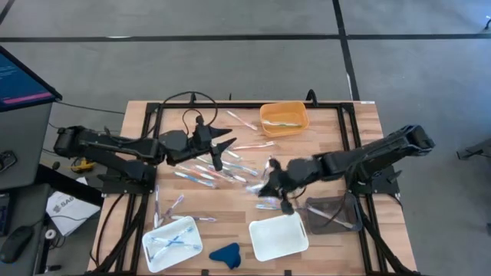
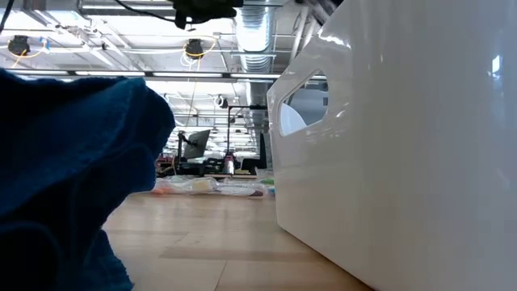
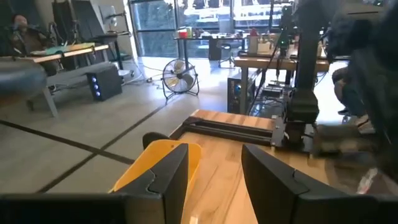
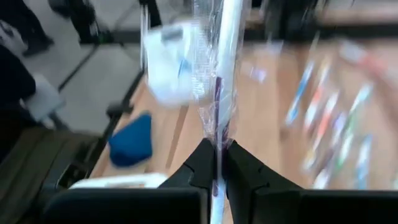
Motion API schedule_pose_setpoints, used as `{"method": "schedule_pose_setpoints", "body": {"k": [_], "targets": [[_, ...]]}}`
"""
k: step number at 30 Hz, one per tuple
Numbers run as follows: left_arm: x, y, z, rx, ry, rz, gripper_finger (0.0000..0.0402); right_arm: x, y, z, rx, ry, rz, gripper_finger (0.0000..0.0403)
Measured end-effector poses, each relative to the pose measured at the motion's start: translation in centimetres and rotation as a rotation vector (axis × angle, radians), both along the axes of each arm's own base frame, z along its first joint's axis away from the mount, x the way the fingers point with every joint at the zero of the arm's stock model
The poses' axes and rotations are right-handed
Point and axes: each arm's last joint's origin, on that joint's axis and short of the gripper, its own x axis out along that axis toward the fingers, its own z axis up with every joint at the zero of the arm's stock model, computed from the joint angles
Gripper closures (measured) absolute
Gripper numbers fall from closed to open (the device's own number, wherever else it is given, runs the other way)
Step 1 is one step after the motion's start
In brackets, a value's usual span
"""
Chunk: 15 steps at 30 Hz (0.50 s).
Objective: Pick & Place Toothbrushes
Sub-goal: Put the violet toothbrush into the right white bin
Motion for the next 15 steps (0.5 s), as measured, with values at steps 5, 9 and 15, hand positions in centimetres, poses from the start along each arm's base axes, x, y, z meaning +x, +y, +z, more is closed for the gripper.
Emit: {"method": "schedule_pose_setpoints", "body": {"k": [5,9,15], "targets": [[0.0,-0.7,-0.1,-0.016,0.002,-0.026,0.0257,1.1,2.4,-1.7,0.024,0.209,-0.019,0.039],[-0.2,-1.4,-0.2,-0.032,0.015,-0.052,0.0257,1.2,4.9,-2.1,0.013,0.316,-0.026,0.0389],[-0.6,-2.8,-0.3,-0.069,0.022,-0.105,0.0257,0.5,8.7,-2.1,-0.023,0.395,-0.096,0.0389]]}}
